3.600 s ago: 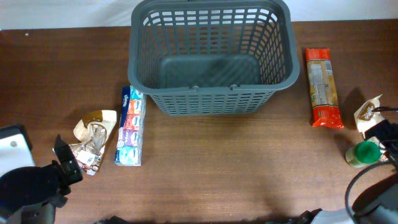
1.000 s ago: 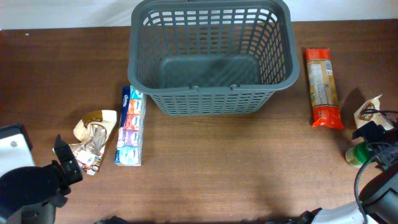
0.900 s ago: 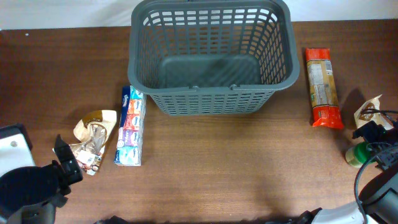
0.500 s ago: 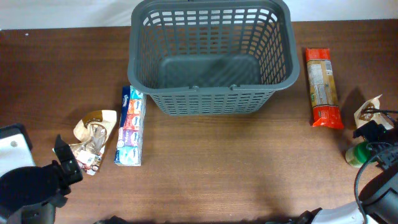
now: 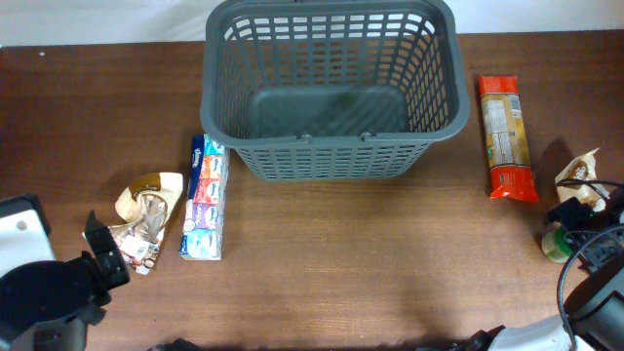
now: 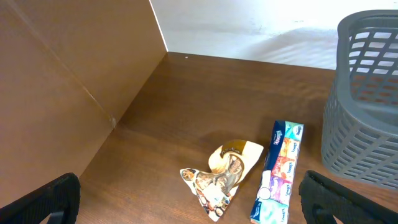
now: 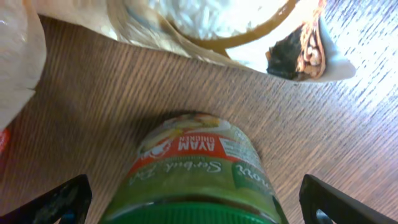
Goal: Pack container
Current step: 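Close the right gripper around the green-capped jar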
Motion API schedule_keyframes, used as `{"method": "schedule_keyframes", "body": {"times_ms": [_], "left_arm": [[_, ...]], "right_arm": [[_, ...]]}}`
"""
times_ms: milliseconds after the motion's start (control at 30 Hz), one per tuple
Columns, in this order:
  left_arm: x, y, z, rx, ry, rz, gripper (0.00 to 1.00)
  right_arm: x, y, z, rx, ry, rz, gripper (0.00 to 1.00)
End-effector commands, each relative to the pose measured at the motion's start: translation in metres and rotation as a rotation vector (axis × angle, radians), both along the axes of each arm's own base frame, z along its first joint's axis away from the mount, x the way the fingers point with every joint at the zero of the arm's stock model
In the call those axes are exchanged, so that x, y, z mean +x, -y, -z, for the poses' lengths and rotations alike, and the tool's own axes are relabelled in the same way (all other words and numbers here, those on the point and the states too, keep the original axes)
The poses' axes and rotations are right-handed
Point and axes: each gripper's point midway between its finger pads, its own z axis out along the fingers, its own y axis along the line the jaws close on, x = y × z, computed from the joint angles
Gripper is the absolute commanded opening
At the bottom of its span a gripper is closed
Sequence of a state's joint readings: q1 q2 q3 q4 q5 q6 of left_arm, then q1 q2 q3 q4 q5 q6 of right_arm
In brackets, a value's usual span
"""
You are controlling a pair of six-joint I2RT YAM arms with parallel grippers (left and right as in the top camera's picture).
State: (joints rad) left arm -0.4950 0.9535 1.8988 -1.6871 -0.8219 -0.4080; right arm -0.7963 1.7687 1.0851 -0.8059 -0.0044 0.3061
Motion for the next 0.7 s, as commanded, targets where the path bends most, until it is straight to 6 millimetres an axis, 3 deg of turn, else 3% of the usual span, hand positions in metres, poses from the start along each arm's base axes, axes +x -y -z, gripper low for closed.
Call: {"method": "schedule_keyframes", "body": {"times_ms": [0,667], "left_arm": [[0.0,-0.0001,-0.0002,0.002,0.0,0.0,0.99],[0.0,-0.0001,-0.0002,0.002,0.0,0.0,1.0]], "right_arm": [[-0.0028,-0.0002,0.0042,0.001,-0.012,0.008,0.99],[0.0,0.0027,0.0073,-0.006,-0.005,0.012,0.99]]}}
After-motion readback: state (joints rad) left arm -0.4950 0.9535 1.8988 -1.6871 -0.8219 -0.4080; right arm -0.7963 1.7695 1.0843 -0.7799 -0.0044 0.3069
